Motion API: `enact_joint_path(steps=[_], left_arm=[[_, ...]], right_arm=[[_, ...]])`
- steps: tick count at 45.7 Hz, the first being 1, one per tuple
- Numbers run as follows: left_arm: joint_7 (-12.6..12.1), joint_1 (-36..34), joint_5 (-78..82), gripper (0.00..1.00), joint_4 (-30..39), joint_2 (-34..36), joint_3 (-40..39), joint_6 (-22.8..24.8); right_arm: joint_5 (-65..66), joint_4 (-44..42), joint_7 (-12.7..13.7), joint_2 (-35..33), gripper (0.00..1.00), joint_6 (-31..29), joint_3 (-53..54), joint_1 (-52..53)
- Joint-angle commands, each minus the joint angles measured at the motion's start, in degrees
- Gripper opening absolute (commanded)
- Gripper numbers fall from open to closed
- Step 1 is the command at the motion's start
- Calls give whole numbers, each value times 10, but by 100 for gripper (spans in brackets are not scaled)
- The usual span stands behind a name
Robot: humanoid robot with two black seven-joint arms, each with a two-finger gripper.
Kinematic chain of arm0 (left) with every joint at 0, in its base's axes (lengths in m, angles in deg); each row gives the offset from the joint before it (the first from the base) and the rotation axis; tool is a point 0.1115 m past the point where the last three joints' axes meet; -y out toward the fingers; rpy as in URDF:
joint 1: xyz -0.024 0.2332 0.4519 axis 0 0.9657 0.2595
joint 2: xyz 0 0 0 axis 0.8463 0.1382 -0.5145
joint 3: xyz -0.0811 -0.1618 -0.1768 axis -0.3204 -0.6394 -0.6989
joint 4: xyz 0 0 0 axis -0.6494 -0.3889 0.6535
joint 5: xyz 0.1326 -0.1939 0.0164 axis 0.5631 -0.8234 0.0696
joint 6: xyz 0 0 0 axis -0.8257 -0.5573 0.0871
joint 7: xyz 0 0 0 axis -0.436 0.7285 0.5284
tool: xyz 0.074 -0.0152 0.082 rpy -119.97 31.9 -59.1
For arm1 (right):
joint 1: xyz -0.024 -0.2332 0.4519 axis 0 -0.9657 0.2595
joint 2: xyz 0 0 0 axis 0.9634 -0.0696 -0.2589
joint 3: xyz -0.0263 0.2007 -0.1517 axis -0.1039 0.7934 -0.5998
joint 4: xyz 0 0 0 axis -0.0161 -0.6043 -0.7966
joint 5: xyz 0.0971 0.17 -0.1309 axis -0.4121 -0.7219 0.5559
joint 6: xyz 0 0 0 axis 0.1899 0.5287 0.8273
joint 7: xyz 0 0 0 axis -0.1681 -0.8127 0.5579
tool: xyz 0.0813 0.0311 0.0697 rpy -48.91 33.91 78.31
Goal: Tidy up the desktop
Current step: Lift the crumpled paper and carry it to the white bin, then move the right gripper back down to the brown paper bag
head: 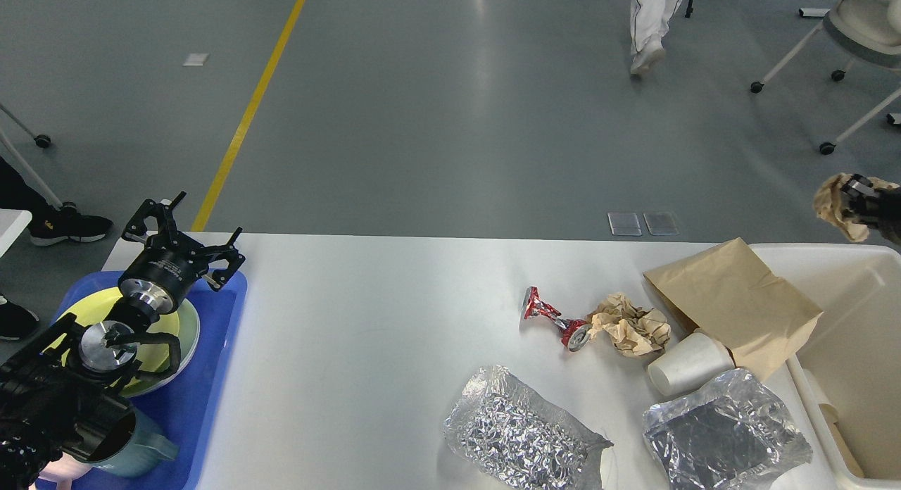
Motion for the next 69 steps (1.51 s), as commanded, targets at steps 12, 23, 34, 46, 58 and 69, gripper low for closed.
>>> enact_joint_path(steps=[12,23,34,46,58,69], left_arm=[[0,0,0,96,0,0,0,0],[0,0,0,96,0,0,0,0],[0,0,0,96,0,0,0,0],[0,0,0,96,0,0,0,0],[0,0,0,96,0,0,0,0],[0,0,0,96,0,0,0,0]], right_arm=[[-29,-116,-2,10,100,46,88,-207],[-29,-112,-3,10,100,43,94,-206],[-30,-57,-3,4,100,-41,76,-93],[-16,-33,2,72,100,-212,-28,128],[-8,66,3,178,100,-392,-60,320],[-8,120,3,286,100,-421,-94,437]])
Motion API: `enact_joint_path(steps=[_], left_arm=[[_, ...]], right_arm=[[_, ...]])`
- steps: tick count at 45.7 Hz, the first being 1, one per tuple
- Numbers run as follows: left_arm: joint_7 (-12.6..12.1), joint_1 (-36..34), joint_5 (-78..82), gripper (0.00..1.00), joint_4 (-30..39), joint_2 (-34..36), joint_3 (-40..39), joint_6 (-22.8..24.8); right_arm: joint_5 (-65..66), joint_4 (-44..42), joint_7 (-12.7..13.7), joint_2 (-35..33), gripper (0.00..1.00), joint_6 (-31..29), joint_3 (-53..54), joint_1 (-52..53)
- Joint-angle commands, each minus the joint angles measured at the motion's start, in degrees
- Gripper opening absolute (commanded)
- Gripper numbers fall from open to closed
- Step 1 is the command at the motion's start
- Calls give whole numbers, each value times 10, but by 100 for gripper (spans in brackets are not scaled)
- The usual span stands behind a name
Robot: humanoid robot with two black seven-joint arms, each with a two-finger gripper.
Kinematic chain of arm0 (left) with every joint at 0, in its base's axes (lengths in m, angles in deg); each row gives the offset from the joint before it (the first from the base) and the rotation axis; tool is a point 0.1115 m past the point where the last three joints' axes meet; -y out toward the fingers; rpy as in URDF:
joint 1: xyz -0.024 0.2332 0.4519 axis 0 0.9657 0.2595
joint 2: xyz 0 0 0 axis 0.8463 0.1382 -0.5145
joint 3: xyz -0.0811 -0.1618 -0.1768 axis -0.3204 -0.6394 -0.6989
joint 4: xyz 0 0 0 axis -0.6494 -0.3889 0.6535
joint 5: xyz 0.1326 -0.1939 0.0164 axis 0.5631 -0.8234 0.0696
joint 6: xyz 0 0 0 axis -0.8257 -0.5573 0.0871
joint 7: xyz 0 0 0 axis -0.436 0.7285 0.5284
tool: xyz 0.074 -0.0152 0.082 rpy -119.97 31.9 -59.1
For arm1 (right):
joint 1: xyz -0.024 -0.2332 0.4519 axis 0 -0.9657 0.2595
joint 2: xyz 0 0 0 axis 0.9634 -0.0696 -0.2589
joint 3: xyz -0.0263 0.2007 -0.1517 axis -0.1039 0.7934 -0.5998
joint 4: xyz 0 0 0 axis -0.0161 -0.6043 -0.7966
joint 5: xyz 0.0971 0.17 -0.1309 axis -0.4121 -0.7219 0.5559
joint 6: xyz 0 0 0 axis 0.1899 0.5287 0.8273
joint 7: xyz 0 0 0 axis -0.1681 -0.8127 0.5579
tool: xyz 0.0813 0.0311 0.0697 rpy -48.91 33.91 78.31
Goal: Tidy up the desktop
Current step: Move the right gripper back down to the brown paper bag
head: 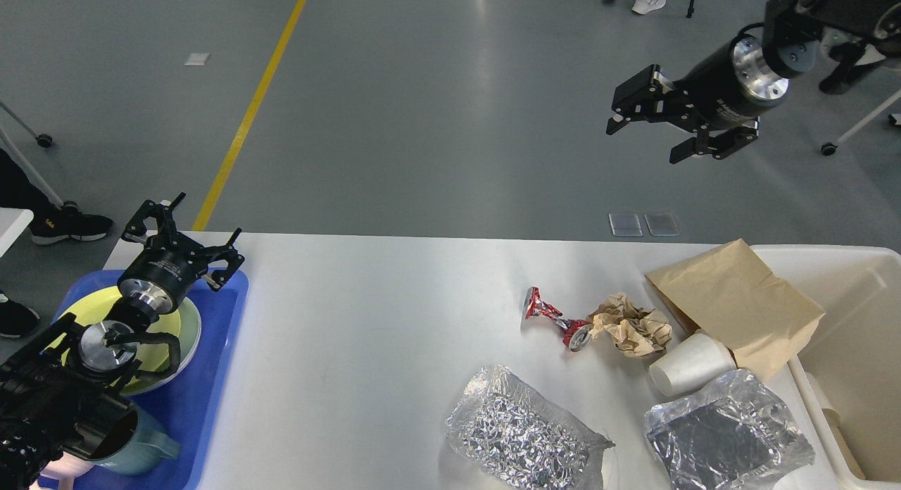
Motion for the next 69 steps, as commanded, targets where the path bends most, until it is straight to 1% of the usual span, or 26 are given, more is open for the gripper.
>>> enact_joint_path(steps=[1,4,9,17,23,26,31,38,49,53,57,61,69], left_arm=[[0,0,0,96,0,0,0,0],[0,0,0,96,0,0,0,0],[0,0,0,96,0,0,0,0],[0,0,0,96,0,0,0,0],[0,0,0,96,0,0,0,0],[0,0,0,96,0,0,0,0],[0,0,0,96,0,0,0,0],[0,0,0,96,0,-1,0,0],[0,0,0,96,0,0,0,0],[0,0,0,96,0,0,0,0],[0,0,0,96,0,0,0,0],[0,0,0,96,0,0,0,0],[0,0,0,96,0,0,0,0]], right_arm=[[0,23,0,48,100,-32,-16,57],[0,31,-1,68,100,-58,-16,79],[-1,34,0,97,100,-58,-17,96],[-2,58,0,122,100,-58,-15,117],[0,51,0,121,100,-58,-18,103],[9,42,0,116,100,-58,-27,80],[37,24,1,76,100,-57,-47,15],[74,-16,1,24,100,-9,-68,-107],[65,-89,1,-65,100,82,-71,-275],[64,-105,1,-95,100,128,-64,-332],[64,-118,1,-123,100,189,-52,-386],[64,-125,1,-139,100,237,-31,-432],[62,-149,2,-140,100,294,44,-499]])
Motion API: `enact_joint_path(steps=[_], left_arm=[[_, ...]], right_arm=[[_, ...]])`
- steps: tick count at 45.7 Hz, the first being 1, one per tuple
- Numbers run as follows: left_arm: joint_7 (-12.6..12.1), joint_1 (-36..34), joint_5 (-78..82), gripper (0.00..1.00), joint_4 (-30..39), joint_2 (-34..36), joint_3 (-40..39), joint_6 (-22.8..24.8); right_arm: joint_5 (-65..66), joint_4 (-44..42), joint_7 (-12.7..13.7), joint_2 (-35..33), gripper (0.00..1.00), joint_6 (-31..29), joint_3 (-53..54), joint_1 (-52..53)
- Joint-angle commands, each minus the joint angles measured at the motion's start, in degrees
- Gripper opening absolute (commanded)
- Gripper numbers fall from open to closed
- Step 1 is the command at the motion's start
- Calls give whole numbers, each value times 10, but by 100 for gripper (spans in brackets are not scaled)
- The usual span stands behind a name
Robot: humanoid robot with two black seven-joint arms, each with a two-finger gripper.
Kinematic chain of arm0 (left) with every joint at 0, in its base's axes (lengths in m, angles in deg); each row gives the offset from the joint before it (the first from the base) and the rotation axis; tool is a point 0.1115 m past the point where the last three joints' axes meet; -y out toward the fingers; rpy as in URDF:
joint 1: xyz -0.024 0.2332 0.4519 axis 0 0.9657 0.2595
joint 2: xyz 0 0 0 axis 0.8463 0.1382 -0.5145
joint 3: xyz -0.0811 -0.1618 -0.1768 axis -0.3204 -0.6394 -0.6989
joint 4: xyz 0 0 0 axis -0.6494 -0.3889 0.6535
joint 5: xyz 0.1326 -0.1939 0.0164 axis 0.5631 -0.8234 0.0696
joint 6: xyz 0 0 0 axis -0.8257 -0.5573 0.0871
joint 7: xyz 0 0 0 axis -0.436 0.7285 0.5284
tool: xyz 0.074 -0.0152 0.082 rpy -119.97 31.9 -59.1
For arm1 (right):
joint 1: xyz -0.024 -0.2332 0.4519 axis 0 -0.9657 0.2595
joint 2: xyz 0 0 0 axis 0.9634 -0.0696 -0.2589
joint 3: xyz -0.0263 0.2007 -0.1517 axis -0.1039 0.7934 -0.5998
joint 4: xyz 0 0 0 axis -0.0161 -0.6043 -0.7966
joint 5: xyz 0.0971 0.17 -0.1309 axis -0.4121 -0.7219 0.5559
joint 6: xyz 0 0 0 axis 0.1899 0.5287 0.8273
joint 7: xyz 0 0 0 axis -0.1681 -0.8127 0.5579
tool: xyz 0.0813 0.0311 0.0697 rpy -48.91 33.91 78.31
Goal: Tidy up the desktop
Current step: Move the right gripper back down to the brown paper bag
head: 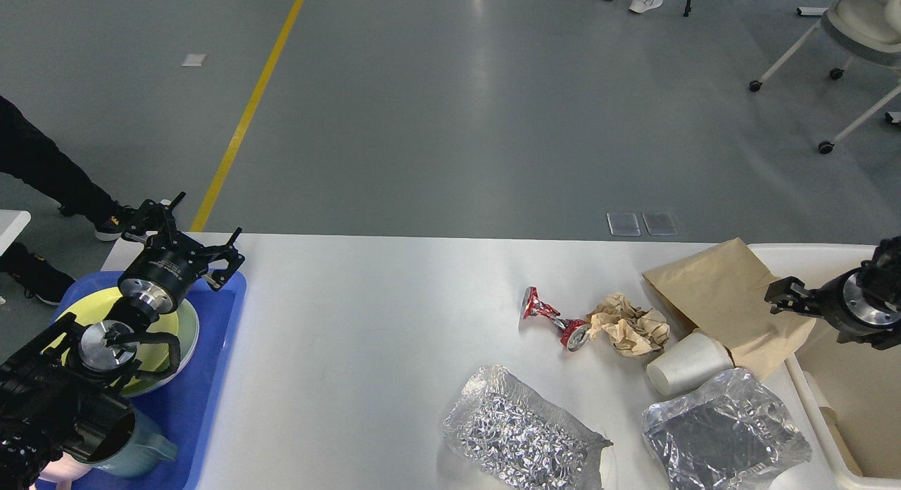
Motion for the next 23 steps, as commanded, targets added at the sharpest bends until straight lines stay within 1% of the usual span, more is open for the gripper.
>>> enact_joint_path(steps=[1,6,11,23], left_arm=[[0,0,0,96,0,-1,0,0],[0,0,0,96,0,0,0,0],[0,0,0,96,0,-1,0,0],[0,0,0,96,0,0,0,0]], right_arm=[[-2,-19,1,1,100,44,57,-48],[-2,-30,1,3,100,65,105,-69],[0,-59,1,12,100,76,132,-90],[0,-114,0,60,100,90,134,-135]])
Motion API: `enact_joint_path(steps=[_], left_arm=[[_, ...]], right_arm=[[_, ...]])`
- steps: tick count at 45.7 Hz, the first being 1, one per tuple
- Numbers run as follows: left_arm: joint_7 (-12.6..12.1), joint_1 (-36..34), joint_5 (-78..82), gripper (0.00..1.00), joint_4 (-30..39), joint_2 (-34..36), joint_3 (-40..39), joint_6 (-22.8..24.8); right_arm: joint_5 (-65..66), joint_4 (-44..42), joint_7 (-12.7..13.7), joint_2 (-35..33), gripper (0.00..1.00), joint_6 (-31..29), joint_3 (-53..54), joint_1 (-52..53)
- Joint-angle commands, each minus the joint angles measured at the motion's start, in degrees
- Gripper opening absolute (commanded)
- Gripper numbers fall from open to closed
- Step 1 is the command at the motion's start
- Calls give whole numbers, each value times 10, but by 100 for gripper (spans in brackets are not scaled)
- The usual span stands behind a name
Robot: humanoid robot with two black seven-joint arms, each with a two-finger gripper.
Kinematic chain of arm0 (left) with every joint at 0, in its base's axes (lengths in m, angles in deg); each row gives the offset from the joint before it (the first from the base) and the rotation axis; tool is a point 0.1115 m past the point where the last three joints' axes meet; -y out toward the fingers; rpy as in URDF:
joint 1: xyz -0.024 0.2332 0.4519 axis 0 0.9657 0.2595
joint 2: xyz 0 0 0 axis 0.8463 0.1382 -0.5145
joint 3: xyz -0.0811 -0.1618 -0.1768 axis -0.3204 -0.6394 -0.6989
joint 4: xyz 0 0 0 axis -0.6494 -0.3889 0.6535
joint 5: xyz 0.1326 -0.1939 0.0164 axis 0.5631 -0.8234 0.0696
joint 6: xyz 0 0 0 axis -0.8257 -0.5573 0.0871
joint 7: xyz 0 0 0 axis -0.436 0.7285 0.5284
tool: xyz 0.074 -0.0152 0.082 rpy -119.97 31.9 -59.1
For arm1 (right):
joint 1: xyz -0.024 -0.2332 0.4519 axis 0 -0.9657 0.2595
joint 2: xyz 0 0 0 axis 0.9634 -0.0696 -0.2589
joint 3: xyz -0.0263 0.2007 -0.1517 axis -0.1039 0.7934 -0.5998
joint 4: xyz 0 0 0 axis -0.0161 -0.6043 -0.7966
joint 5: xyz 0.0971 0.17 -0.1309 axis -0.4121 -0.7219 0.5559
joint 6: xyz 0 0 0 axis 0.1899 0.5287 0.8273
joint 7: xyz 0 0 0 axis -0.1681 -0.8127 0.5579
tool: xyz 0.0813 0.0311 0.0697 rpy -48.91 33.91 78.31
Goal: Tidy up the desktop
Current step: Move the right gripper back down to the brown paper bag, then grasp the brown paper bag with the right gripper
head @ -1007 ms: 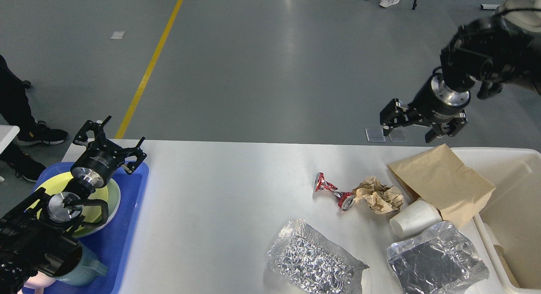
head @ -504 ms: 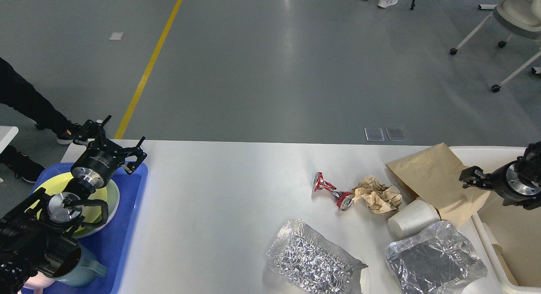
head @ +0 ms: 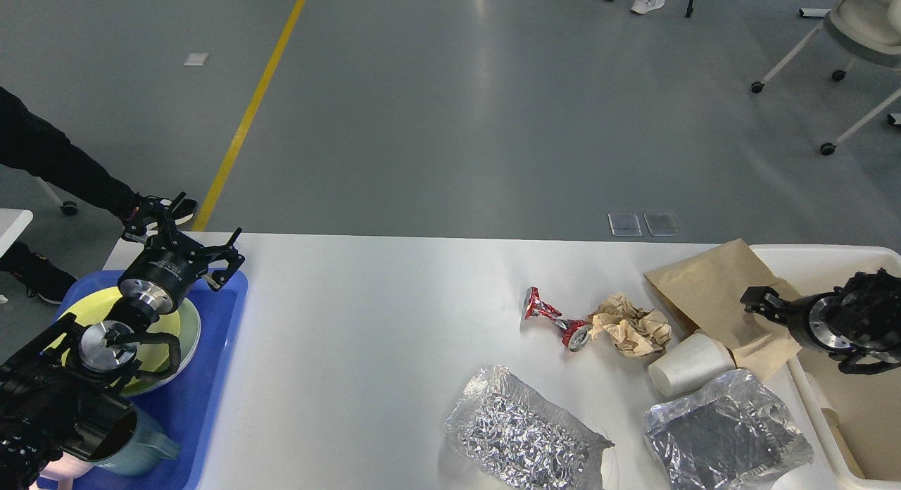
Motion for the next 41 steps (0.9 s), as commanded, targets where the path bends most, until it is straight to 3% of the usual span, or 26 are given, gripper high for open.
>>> enact_joint_path(steps=[1,4,6,13,14,32,41], left_arm=[[0,0,0,96,0,0,-1,0],[0,0,0,96,0,0,0,0],[0,0,0,96,0,0,-1,0],[0,0,0,96,0,0,0,0],[0,0,0,96,0,0,0,0],[0,0,0,96,0,-1,0,0],[0,0,0,96,0,0,0,0]], right_arm=[[0,-14,0,16,100,7,-1,-17],[0,-17,0,17,99,10,-1,-19],[0,-18,1,18,90,14,-1,-19],[2,-16,20,36,18,17,-11,-27],[1,-16,30,35,0,16,-2,-33],[0,-13,34,34,0,76,41,-30],[0,-8,35,17,0,72,78,3]])
